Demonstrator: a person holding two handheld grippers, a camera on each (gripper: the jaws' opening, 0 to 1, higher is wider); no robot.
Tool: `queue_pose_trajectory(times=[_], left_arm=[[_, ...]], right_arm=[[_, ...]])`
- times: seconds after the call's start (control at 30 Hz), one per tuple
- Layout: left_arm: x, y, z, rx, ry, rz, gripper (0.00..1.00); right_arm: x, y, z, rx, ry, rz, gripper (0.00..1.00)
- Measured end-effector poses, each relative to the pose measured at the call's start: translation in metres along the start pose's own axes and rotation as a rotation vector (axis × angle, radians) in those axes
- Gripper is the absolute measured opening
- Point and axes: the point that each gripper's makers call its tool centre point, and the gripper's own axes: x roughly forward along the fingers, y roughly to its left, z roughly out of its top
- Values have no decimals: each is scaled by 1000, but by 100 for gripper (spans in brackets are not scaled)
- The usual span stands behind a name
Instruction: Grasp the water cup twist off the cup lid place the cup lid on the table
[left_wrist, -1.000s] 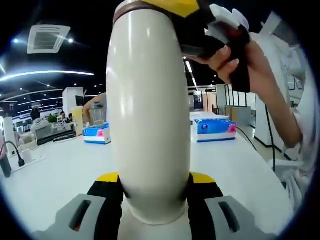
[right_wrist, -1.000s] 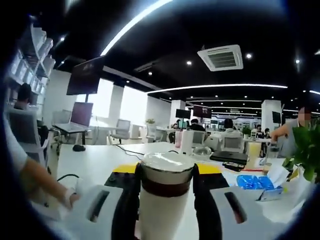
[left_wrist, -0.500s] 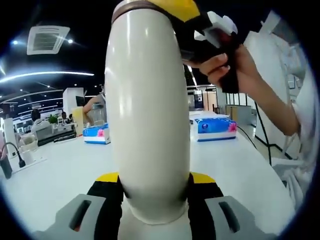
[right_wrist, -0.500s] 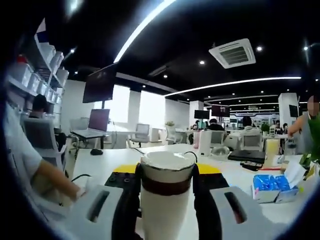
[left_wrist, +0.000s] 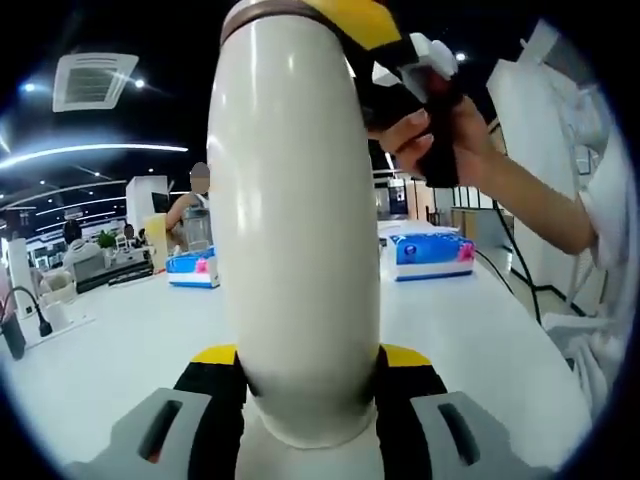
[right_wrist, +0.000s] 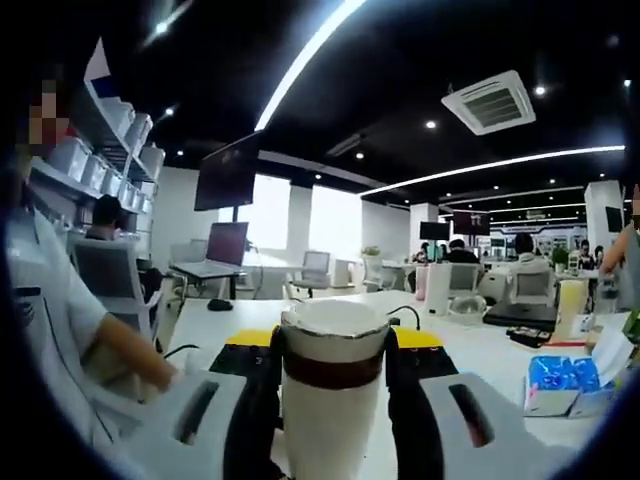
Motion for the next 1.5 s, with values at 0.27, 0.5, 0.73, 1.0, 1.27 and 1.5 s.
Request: queue_pose_trajectory(times=[0.27, 0.5, 0.73, 1.0, 1.27, 1.5], left_arm=[[1, 0, 0, 1, 3, 0, 52], [2, 1, -1, 3, 5, 0, 52], [1, 0, -1, 2, 7, 1, 52], [2, -1, -2, 2, 10, 1, 52], [3, 0, -2, 4, 12, 0, 52], [3, 0, -2, 5, 15, -3, 52]], right_arm=[[0, 2, 0, 20, -10, 96, 43], [-2, 2, -1, 76, -33, 162, 43], [-1, 8, -2, 104, -33, 206, 43], [-2, 11, -2, 96, -24, 205, 44], [-3, 9, -3, 110, -14, 190, 44], [-4, 7, 0, 85, -1, 169, 45]])
